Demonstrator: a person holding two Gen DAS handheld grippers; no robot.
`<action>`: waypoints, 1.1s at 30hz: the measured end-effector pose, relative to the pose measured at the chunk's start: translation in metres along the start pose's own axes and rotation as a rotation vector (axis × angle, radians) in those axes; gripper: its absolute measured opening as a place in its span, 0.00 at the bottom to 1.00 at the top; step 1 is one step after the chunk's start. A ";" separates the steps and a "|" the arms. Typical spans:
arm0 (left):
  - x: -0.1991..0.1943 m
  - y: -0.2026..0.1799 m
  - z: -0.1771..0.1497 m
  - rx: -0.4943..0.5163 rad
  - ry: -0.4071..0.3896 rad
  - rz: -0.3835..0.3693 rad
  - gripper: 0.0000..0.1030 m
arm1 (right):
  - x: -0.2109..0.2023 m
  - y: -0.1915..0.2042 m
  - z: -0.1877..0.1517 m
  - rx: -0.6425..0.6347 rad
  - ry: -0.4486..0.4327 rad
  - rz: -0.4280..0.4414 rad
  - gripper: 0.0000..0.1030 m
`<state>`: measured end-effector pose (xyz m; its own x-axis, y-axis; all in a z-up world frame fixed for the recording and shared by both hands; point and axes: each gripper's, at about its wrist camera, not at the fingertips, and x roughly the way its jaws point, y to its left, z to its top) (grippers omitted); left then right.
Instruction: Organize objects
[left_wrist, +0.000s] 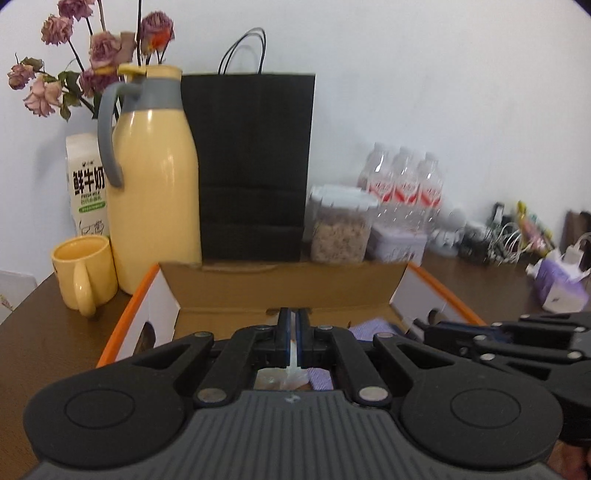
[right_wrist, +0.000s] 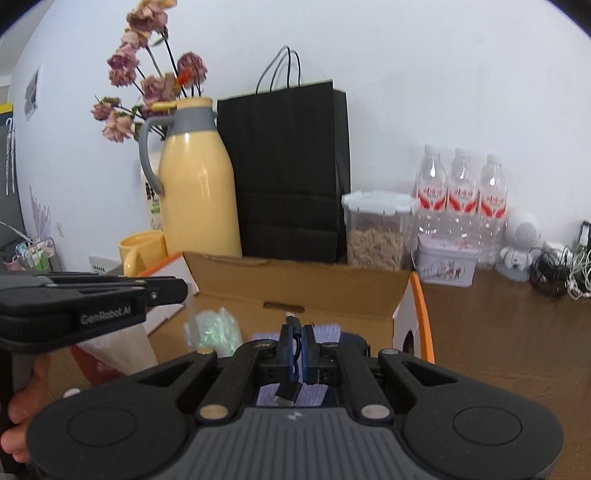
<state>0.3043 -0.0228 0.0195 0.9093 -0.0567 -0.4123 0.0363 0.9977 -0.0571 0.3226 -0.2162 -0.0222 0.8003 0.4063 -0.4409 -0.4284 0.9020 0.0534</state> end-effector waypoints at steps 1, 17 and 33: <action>0.000 0.001 -0.001 -0.001 0.002 0.002 0.03 | 0.001 -0.001 -0.002 0.001 0.005 -0.003 0.03; -0.028 0.006 -0.009 0.005 -0.126 0.141 1.00 | -0.011 -0.003 -0.009 0.029 -0.028 -0.070 1.00; -0.040 0.007 -0.013 -0.007 -0.127 0.106 1.00 | -0.023 0.003 -0.011 0.013 -0.044 -0.062 1.00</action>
<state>0.2634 -0.0139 0.0238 0.9529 0.0549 -0.2983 -0.0654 0.9975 -0.0255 0.2980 -0.2250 -0.0220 0.8429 0.3556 -0.4038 -0.3726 0.9272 0.0388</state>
